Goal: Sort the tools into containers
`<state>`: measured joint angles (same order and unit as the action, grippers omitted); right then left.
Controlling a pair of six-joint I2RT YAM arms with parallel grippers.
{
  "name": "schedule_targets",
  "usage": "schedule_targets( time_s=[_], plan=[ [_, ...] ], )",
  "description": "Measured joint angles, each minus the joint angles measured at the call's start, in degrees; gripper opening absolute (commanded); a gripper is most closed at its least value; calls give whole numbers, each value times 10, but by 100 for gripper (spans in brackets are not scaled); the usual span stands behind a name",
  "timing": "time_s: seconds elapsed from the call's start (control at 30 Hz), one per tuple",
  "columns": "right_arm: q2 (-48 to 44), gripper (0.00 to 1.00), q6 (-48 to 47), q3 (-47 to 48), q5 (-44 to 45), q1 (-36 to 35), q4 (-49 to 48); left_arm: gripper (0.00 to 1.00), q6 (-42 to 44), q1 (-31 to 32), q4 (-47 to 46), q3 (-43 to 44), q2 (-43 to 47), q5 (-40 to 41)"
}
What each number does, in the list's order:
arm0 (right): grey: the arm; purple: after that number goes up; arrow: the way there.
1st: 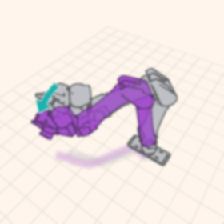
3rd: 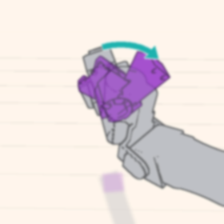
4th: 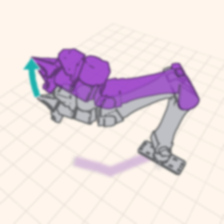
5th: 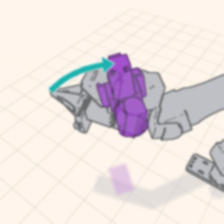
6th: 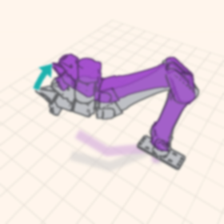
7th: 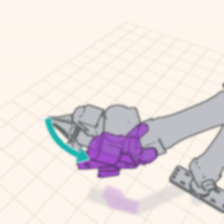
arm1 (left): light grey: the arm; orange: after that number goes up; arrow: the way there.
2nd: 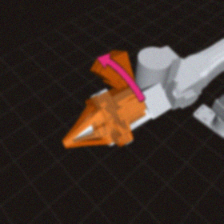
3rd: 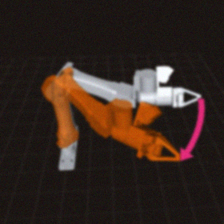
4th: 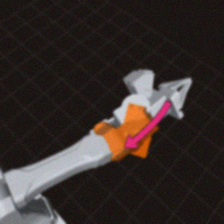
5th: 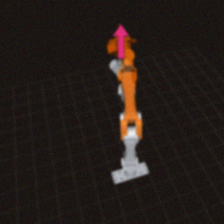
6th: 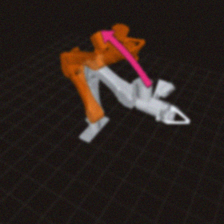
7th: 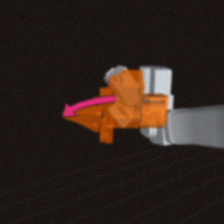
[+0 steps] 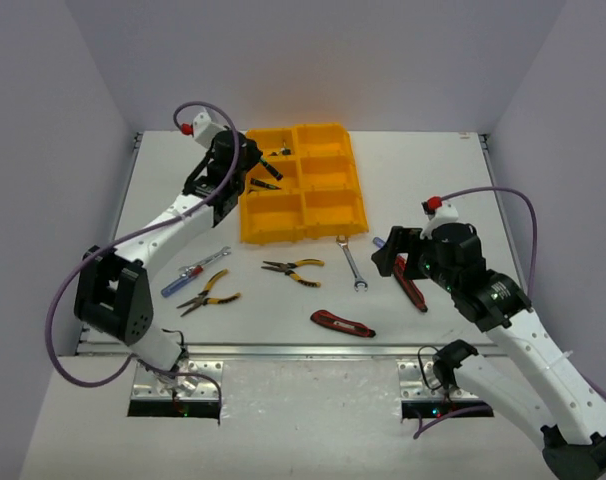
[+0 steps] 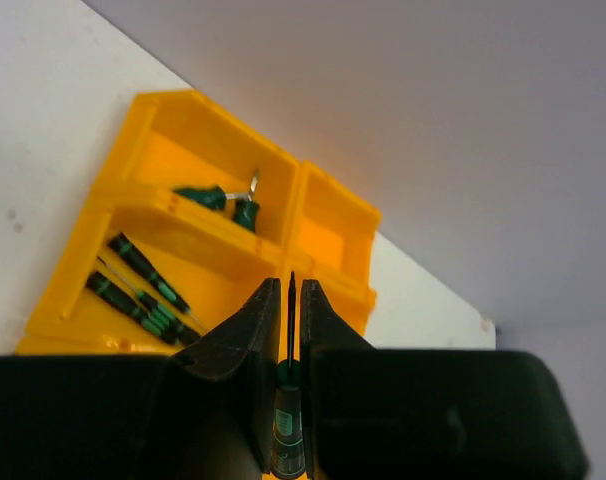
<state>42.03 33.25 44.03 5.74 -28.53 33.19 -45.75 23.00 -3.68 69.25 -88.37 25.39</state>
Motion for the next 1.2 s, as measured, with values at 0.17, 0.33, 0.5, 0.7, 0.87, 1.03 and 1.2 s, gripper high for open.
schedule_targets(
  time_s=[0.17,0.33,0.5,0.7,0.87,1.03,1.2],
  plan=[
    [-7,99,10,-26,14,0,8,0,-27,-24,8,93,-130,80],
    [2,99,10,-50,14,0,17,0,-41,-25,16,153,-236,103],
    [11,99,2,-54,16,0,19,54,-58,-25,19,168,-281,98],
    [63,99,-10,-55,30,0,17,86,-90,-24,15,162,-288,51],
    [158,99,-17,-42,60,10,17,100,-83,-23,14,136,-260,8],
    [278,96,-67,18,87,39,15,100,-32,-18,34,131,-175,-59],
    [369,90,-173,51,73,90,-43,100,22,-13,42,67,19,-131]
  ],
)
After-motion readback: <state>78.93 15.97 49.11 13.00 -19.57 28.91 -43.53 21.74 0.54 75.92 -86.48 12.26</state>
